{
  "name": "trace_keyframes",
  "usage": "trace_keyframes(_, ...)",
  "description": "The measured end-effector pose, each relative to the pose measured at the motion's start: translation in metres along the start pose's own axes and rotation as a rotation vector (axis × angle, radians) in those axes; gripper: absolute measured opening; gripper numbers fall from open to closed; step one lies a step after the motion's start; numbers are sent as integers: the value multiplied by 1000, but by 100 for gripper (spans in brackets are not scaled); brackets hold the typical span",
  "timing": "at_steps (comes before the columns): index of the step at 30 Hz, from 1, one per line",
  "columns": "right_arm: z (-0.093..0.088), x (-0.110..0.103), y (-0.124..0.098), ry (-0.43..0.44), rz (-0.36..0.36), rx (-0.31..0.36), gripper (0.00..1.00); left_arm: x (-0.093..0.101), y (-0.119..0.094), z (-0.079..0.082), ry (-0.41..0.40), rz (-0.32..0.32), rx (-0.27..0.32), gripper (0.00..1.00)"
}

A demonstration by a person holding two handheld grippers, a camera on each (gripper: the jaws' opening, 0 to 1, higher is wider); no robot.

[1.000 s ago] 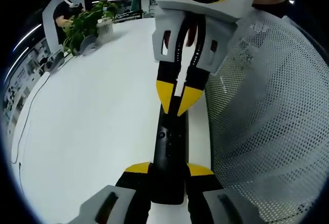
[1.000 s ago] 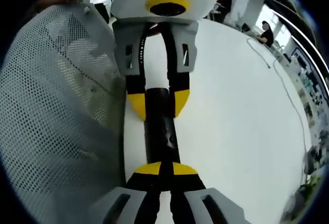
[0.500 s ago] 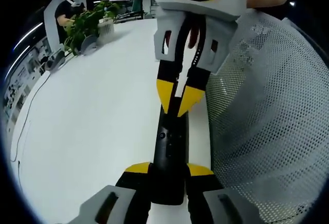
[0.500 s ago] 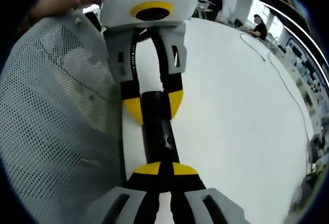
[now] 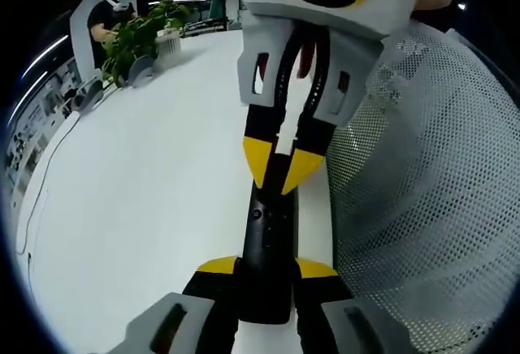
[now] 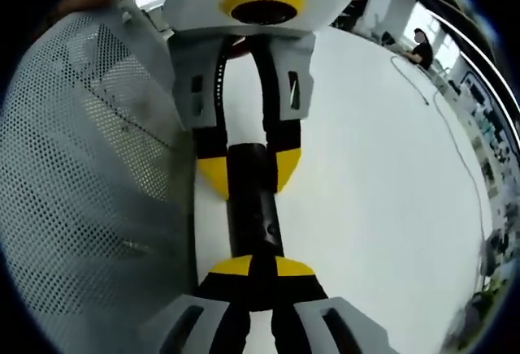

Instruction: Press the specified remote control buttons in sequence, fully releasing each button before pressing the next.

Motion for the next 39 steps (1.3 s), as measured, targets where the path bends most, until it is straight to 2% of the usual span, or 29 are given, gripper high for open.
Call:
trace_keyframes(2, -2, 2, 0, 44, 22, 10, 4, 0, 0, 0, -3, 0, 2, 25)
trace_keyframes(7, -6, 4, -1, 56, 27, 50, 4, 0, 0, 0, 0, 0, -1, 25)
trace_keyframes(12, 0, 1, -2, 30, 11, 18, 5, 0, 0, 0, 2, 1, -4, 25)
trace_keyframes(15, 0, 1, -2, 26, 7, 24, 4, 0, 0, 0, 2, 2, -3, 25)
trace_keyframes(17, 1, 0, -2, 48, 29, 40, 1, 0, 0, 0, 2, 2, -3, 25)
trace_keyframes(19, 2, -1, -1, 21, 6, 21, 0, 0, 0, 0, 1, 2, -3, 25)
trace_keyframes(28, 6, 1, -1, 19, 15, 21, 2, 0, 0, 0, 2, 2, -3, 25)
trace_keyframes(33, 6, -1, 1, -21, -4, 10, 2, 0, 0, 0, -1, 2, -1, 25)
trace_keyframes(39, 5, 2, 2, 31, 19, 12, 2, 0, 0, 0, -5, 2, 4, 25)
Point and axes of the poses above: the point that each gripper's makers call its tool centre point, and the gripper's own axes: y roughly forward along the fingers, x roughly to its right, z roughly out of its top, the point moved 9 cm from there along -y, roughly backward along the fingers, and after that the axes turned 11 degrees about -x, right-handed, at the moved point
